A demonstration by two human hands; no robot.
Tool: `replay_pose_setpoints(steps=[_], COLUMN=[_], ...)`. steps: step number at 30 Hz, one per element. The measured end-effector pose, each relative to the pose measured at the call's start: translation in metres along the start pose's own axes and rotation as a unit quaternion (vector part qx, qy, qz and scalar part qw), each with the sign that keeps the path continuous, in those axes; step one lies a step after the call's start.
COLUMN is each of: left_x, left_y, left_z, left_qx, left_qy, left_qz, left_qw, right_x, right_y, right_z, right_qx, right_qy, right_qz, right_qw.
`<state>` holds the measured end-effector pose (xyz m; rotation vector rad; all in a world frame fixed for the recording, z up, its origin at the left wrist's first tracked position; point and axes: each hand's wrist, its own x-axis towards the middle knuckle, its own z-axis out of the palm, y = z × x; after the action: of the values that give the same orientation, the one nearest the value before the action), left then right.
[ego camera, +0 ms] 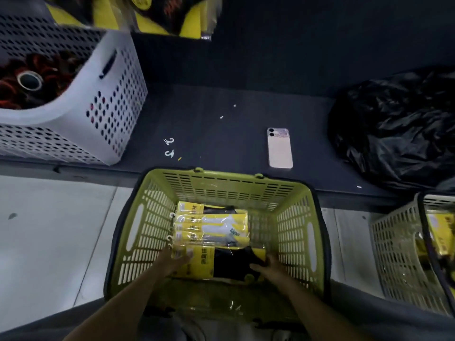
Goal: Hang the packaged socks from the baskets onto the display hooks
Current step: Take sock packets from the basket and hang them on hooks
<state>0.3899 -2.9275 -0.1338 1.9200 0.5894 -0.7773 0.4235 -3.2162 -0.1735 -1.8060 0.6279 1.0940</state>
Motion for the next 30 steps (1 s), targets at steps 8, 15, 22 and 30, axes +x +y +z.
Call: replay_pose_setpoints(steps=[8, 15, 22, 30], left_x=[0.029, 0.035, 0.018, -0.007], left_y=[-0.021, -0.027, -0.006, 0.059], left_z=[0.007, 0.008, 0.002, -0.003], left_qx=[0.017, -0.019, -0.152, -0.266], left_qy=[0.040, 0.064, 0.050, 0.165], left_qz=[-0.048, -0.049, -0.090, -0.114], left_qw=[0.998, 0.997, 0.983, 0.943], right_x=[0.029, 0.040, 0.009, -0.055], right_y=[-0.007, -0.010, -0.044, -0.096], right_z=[0.027, 0.027, 0.025, -0.016], right_qx=[-0.038, 0.027, 0.058, 0.172], right_qy=[0.013, -0.001, -0.061, -0.002], right_qz=[-0.022, -0.014, -0.052, -0.180], right_qw=[0.999, 1.000, 0.995, 0.969])
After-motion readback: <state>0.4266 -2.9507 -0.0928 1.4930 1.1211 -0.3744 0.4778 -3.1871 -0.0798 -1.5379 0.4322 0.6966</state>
